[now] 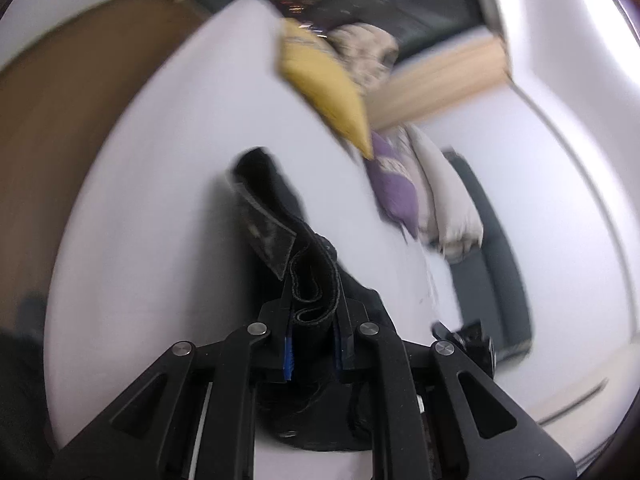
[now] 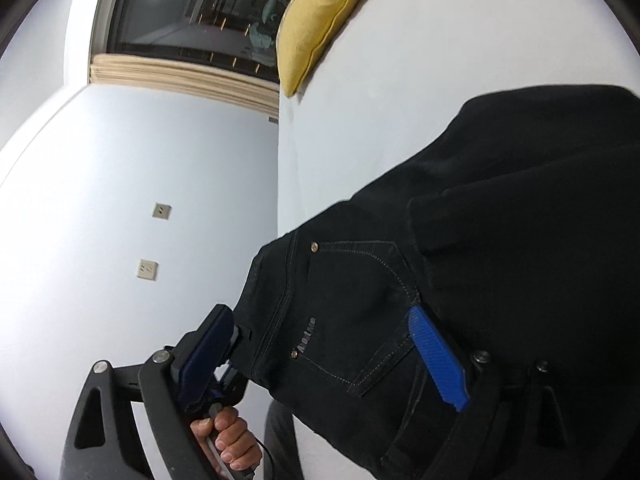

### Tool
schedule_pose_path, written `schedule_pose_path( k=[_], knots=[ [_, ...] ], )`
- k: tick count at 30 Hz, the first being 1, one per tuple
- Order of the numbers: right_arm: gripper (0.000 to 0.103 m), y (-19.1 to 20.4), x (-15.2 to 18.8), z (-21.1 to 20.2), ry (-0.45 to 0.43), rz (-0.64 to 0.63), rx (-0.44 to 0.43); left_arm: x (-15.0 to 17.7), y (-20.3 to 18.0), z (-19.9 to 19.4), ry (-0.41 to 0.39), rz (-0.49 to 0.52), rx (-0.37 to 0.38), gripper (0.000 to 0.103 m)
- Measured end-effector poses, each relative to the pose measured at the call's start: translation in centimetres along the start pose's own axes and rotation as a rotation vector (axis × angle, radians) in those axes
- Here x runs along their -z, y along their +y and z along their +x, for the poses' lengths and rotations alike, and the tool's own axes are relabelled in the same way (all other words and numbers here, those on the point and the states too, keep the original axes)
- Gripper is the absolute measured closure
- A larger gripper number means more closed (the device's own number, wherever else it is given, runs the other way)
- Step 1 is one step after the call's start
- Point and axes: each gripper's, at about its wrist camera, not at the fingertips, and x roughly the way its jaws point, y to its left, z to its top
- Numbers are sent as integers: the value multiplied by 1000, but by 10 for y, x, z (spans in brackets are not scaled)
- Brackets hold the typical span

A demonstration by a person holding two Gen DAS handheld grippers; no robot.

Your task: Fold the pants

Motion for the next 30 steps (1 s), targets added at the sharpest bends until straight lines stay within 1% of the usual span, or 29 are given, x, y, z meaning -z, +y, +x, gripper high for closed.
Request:
schedule_pose_path(
  k=[2,3,4,6,7,9,11,13,16,19,22,25,26,27,28,29,30],
  knots=[
    [10,-3,-2,-10,0,-9,-10,7,-50,12,27,151,5,92],
    [10,-3,-3,-15,-1,-18,-20,16,-77,22,53,233,7,92],
    [10,-1,-4,-21,-4,-31,-28,27,-101,35,86,311,0,92],
    [8,0,-9,-39,-31,-47,-45,61,-140,66,154,472,-40,92],
    [7,1,-11,-44,-42,-50,-51,77,-149,80,178,526,-65,92],
    [6,-1,-14,-61,-66,-58,-59,104,-158,103,224,579,-118,92],
    [3,-5,-14,-76,-78,-71,-37,125,-166,112,234,651,-145,92],
    [3,-5,-12,-75,-66,-87,-16,145,-180,117,223,768,-179,92],
    [3,-3,-10,-60,-14,-112,29,157,-186,125,228,819,-192,92],
    [3,5,-11,-49,27,-145,22,165,-189,130,237,851,-202,92],
    [3,19,-14,-39,67,-189,42,168,-198,138,240,873,-205,92],
    [3,21,-17,-30,101,-216,78,169,-194,135,239,900,-202,92],
    [9,24,-19,-24,107,-231,95,171,-195,136,242,911,-203,92],
    [28,28,-21,-18,116,-253,124,173,-195,136,245,923,-204,92],
    [38,31,-22,-15,125,-265,148,174,-196,137,247,931,-203,92],
    [56,31,-24,-11,134,-273,198,175,-197,138,245,944,-209,92],
    [72,30,-25,-8,137,-275,230,176,-196,140,248,951,-216,92]
  ],
)
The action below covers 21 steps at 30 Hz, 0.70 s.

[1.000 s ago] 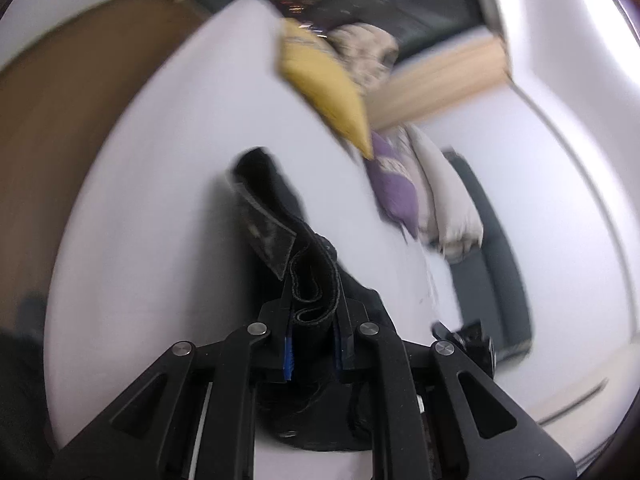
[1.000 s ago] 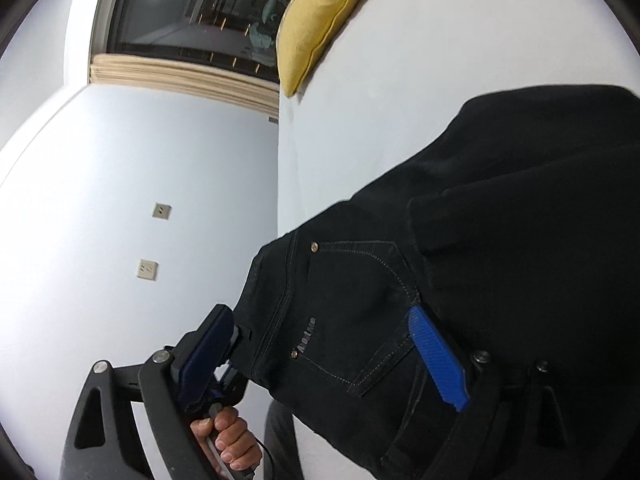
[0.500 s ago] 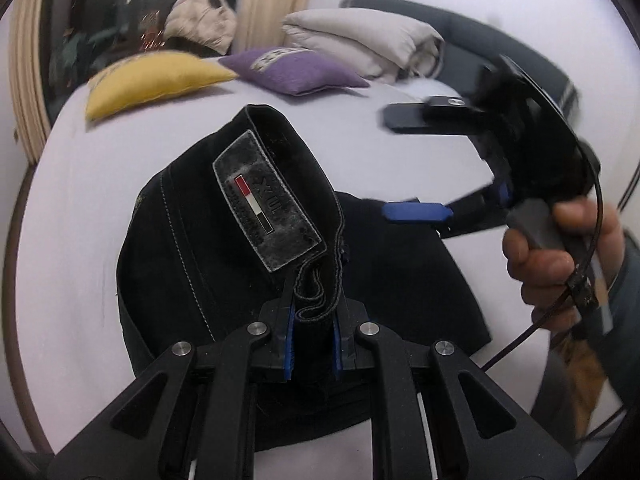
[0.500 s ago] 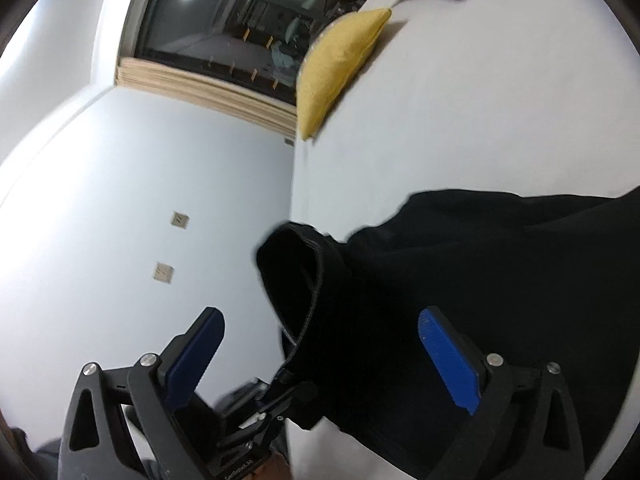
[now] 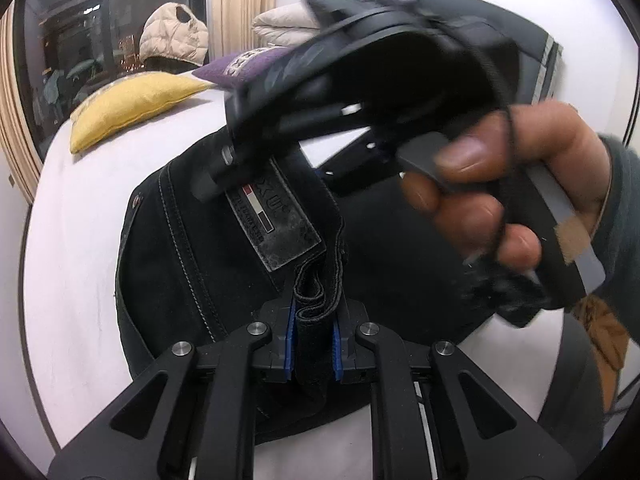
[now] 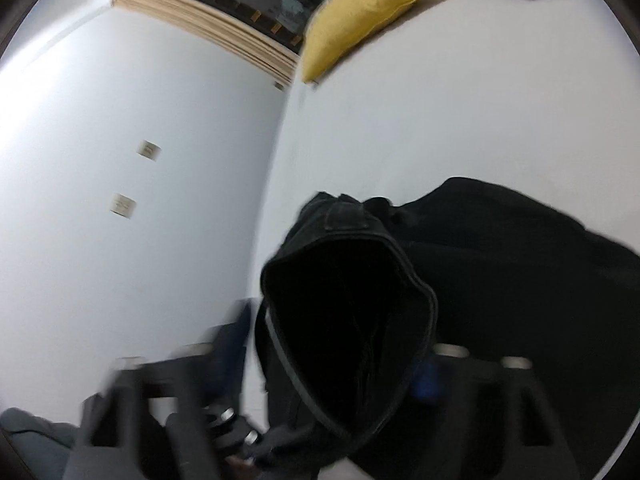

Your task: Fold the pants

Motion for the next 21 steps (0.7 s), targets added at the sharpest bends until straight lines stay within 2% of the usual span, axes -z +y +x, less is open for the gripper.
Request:
schedule_pose_path(
  k=[2,5,13,21],
  knots=[
    [82,-3,0,1,-3,1,17,-1,2,3,8,-6,11,92],
    [86,-8,5,-8,-31,6,14,-5,-3,1,8,18,22,92],
    [86,-40,21,-51,-96,43,19,-31,-33,11,4,86,89,91],
    [87,-88,40,-78,-120,97,69,-42,-82,50,61,190,157,92]
  ],
)
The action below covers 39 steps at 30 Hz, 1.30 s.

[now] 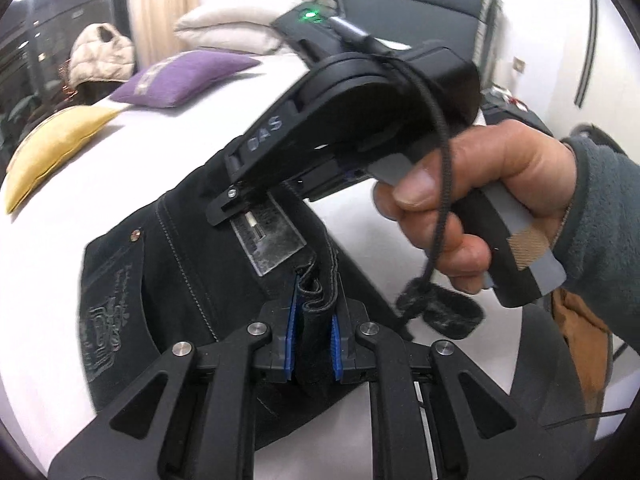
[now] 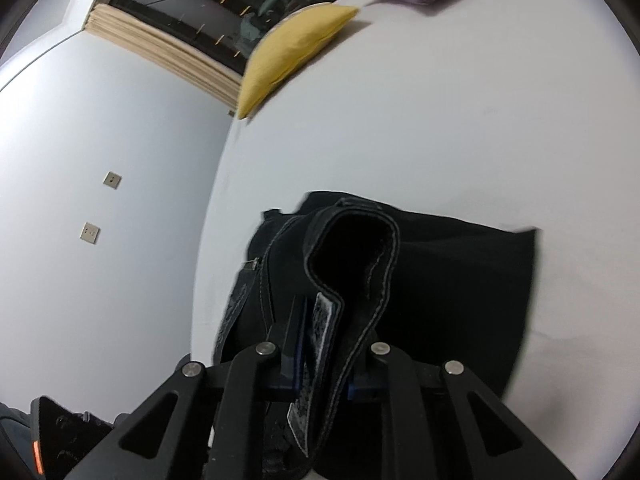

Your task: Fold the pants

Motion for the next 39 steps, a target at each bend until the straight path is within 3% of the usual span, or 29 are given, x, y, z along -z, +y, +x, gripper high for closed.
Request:
schedule_pose_path(
  k=[12,34,38,39],
  knots=[
    [88,-61,3,0,-3,53,12,-10,-13,55,74,52,24,92],
    [89,-68,5,-11,-27,41,50,7,-37,73,53,105,23,91],
    [82,-81,5,-6,-12,76,14,12,-33,76,53,100,39,87],
    [74,-83,6,-9,-18,96,-2,10,-30,73,52,88,54,86]
  ],
)
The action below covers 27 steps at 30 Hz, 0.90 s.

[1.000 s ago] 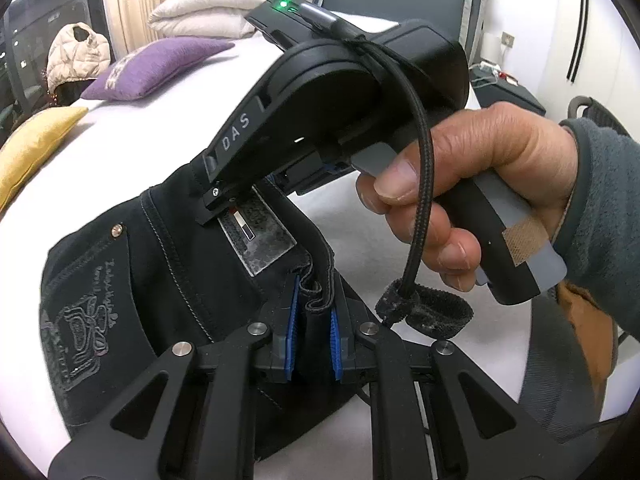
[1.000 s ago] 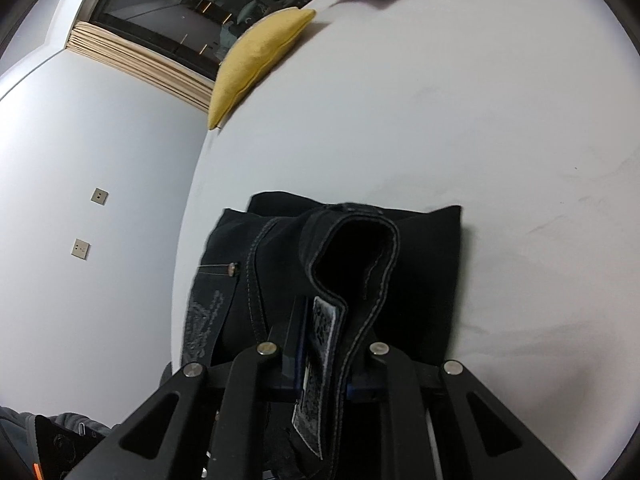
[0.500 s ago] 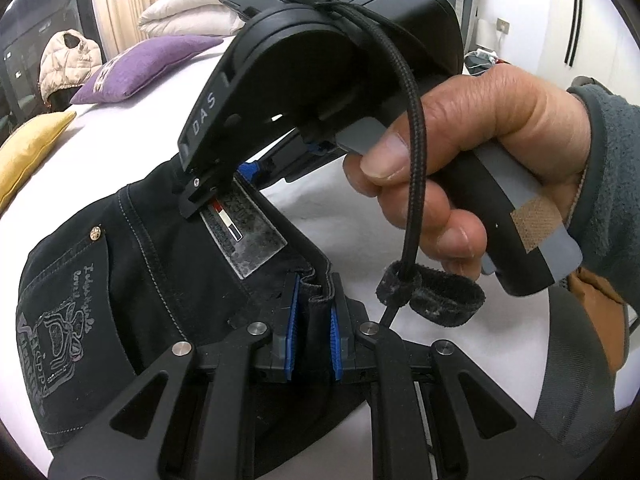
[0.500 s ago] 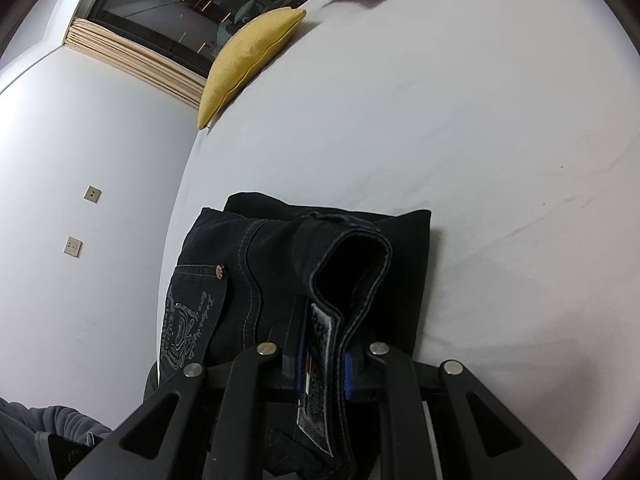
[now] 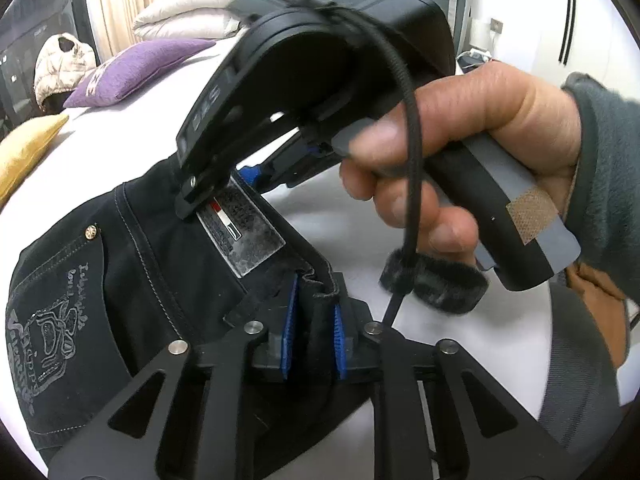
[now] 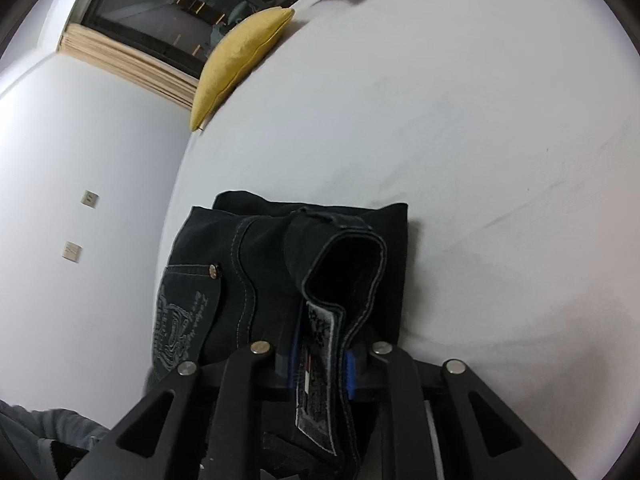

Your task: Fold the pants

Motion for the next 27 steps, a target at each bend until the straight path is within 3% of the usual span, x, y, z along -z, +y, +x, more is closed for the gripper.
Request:
schedule_pose_path(
  k=[1,3,4,5,7,9,14,16,17,19,20,21,22,24,25,27],
  knots=[
    [67,-2,0,-7,-16,27,-20,-1,3,-5,-2,-16,26,80],
    [36,-2,1,-27,-80,50,-35,-1,9,-18,-11,-43,53,59],
    [30,-2,1,-37,-118,59,-25,1,14,-31,-30,-71,65,38],
    [26,-1,2,-53,-169,66,-16,3,21,-47,-58,-100,90,33],
    [26,1,5,-76,-228,78,-17,9,35,-71,-89,-139,103,33],
    [26,13,11,-91,-242,59,-81,15,60,-93,-122,-201,100,32],
    [29,62,41,-75,-173,-73,-260,29,141,-109,-148,-387,36,32],
    [28,58,55,-54,-128,-51,-262,39,161,-101,-122,-427,26,32],
    [29,44,64,-33,-73,-9,-219,45,166,-90,-78,-425,10,32],
    [50,19,73,-6,-9,35,-116,61,172,-61,10,-433,12,32],
    [74,5,77,-7,-50,64,-121,68,170,-55,3,-419,-5,33],
    [81,-2,76,-11,-57,106,-134,68,167,-56,-4,-403,-17,32],
    [80,-3,74,-18,-57,145,-144,66,164,-60,-6,-396,-25,32],
    [47,14,70,-33,-81,84,-107,62,167,-73,-38,-421,17,32],
    [41,25,64,-43,-111,50,-108,58,168,-81,-70,-427,30,32],
    [29,46,47,-58,-168,7,-175,50,175,-95,-130,-413,-33,32]
  ],
)
